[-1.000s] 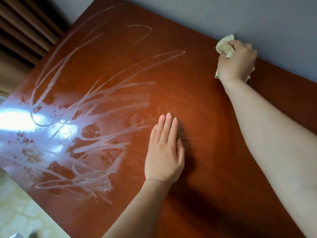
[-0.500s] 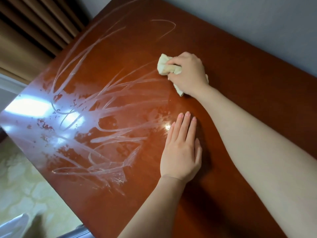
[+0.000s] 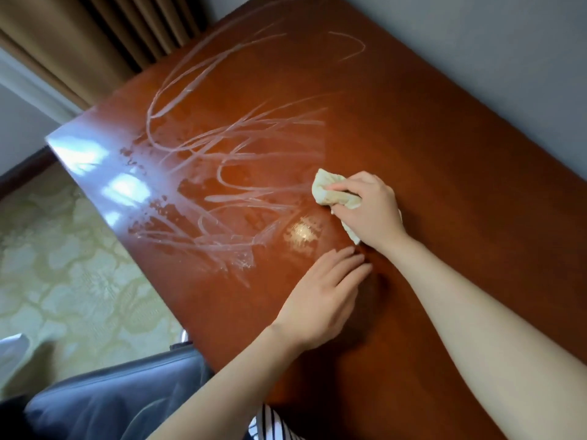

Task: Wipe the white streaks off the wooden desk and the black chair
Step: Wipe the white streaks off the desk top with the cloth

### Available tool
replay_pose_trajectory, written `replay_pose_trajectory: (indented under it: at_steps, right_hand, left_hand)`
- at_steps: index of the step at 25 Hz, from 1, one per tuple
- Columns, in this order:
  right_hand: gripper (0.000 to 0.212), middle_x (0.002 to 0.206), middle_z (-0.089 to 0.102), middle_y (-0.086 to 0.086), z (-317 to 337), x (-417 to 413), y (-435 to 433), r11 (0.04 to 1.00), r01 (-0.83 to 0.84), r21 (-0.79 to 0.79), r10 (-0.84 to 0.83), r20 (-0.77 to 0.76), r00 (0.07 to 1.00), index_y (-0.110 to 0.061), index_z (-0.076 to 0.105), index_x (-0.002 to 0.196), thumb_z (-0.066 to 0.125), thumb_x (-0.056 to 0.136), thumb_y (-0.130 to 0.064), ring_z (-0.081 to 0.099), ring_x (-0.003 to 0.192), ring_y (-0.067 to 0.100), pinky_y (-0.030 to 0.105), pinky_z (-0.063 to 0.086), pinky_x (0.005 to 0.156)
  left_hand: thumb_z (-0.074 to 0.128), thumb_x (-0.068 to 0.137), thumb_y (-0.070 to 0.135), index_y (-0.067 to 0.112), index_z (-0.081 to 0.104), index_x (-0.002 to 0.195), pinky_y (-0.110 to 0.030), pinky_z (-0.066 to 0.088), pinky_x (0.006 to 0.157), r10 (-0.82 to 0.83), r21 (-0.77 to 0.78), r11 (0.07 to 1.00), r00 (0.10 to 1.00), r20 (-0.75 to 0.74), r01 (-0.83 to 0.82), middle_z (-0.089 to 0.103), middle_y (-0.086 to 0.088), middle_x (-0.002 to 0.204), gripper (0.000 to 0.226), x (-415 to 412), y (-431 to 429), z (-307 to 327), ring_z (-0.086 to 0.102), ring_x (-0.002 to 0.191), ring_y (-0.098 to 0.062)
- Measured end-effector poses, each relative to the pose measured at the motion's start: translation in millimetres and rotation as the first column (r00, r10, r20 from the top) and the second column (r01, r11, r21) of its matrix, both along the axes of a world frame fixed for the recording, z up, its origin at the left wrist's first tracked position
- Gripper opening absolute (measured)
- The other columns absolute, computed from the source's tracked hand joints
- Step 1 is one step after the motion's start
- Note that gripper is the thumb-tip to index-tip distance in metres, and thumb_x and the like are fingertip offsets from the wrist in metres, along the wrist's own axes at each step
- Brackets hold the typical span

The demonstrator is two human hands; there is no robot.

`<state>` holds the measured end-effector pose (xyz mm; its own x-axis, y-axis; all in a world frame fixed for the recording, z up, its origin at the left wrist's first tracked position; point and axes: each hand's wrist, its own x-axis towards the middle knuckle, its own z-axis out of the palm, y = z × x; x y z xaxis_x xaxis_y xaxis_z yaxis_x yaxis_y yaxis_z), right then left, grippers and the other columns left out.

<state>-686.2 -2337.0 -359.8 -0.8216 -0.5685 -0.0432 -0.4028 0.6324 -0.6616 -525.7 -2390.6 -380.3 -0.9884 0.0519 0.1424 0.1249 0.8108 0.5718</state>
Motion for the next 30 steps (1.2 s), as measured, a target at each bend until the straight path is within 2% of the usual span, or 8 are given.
replay_pose_trajectory:
  at_steps: [4,6,8,10,13,15,20,30]
  right_hand:
    - [0.025,0.096,0.061,-0.004,2,52,8,0.999,-0.038,0.025,0.038,0.017,0.999,-0.022,0.074,0.098,0.072,0.074,-0.014,0.053,0.097,0.017,0.033,0.044,0.083]
    - [0.024,0.093,0.057,-0.009,4,79,10,0.994,-0.104,0.037,0.104,0.019,0.994,-0.022,0.073,0.098,0.072,0.075,-0.013,0.051,0.095,0.014,0.031,0.044,0.080]
    - [0.024,0.092,0.055,-0.011,5,97,13,0.990,-0.134,0.045,0.134,0.021,0.991,-0.022,0.073,0.097,0.072,0.075,-0.012,0.050,0.094,0.013,0.029,0.043,0.079]
    - [0.025,0.091,0.055,-0.012,7,123,13,0.979,-0.197,0.050,0.194,0.051,0.980,-0.023,0.074,0.096,0.072,0.074,-0.011,0.049,0.094,0.012,0.018,0.038,0.079]
    - [0.028,0.088,0.053,-0.013,6,157,12,0.936,-0.346,0.060,0.341,0.083,0.936,-0.026,0.073,0.094,0.072,0.073,-0.009,0.048,0.091,0.010,0.002,0.026,0.080]
    - [0.028,0.087,0.053,-0.012,9,159,10,0.912,-0.404,0.063,0.397,0.108,0.912,-0.026,0.072,0.093,0.072,0.072,-0.007,0.048,0.091,0.010,0.001,0.025,0.081]
    - [0.029,0.093,0.055,-0.007,9,154,-49,0.861,-0.506,0.052,0.503,0.069,0.862,-0.020,0.073,0.098,0.071,0.074,-0.005,0.046,0.093,0.012,0.011,0.028,0.079]
    - [0.033,0.107,0.055,0.002,-8,176,-159,0.802,-0.597,-0.009,0.597,-0.011,0.802,-0.025,0.065,0.118,0.064,0.086,-0.017,0.042,0.100,0.021,0.018,0.027,0.087]
  left_hand:
    - [0.043,0.096,0.017,0.012,0.044,0.138,-0.048,0.029,0.111,0.270,0.010,0.963,0.963,-0.013,-0.270,0.045,-0.007,0.144,0.042,97,-15,-6,0.033,0.139,-0.023]
    - [0.044,0.094,0.020,0.015,0.033,0.143,-0.046,0.022,0.115,0.562,0.085,0.825,0.827,-0.016,-0.558,0.032,-0.009,0.150,0.050,134,-21,-3,0.025,0.142,-0.025]
    - [0.042,0.093,0.025,0.016,0.025,0.147,-0.040,0.014,0.118,0.809,0.198,0.567,0.585,0.045,-0.799,0.019,-0.010,0.155,0.058,144,-26,5,0.015,0.145,-0.021]
    - [0.035,0.096,0.032,0.015,0.012,0.152,-0.028,0.004,0.116,0.913,0.349,0.221,0.319,0.253,-0.911,0.005,-0.005,0.159,0.062,141,-36,11,0.003,0.145,-0.011]
    - [0.022,0.097,0.055,0.015,0.014,0.153,-0.031,0.006,0.118,0.725,0.455,-0.301,0.109,0.681,-0.838,0.015,0.000,0.158,0.070,122,-61,-10,0.012,0.146,-0.016]
    - [0.015,0.089,0.067,0.019,0.036,0.146,-0.042,0.023,0.116,0.563,0.416,-0.503,0.078,0.823,-0.757,0.041,-0.001,0.148,0.078,110,-62,-21,0.037,0.136,-0.022]
    - [0.014,0.104,0.039,0.010,0.046,0.140,-0.032,0.028,0.110,0.710,0.399,-0.418,-0.019,0.704,-0.816,0.050,-0.009,0.140,0.056,100,-50,-2,0.043,0.131,-0.025]
    - [0.014,0.104,0.032,0.011,0.035,0.146,-0.025,0.020,0.108,0.731,0.320,-0.385,-0.074,0.678,-0.866,0.041,-0.009,0.148,0.051,99,-55,-8,0.034,0.138,-0.025]
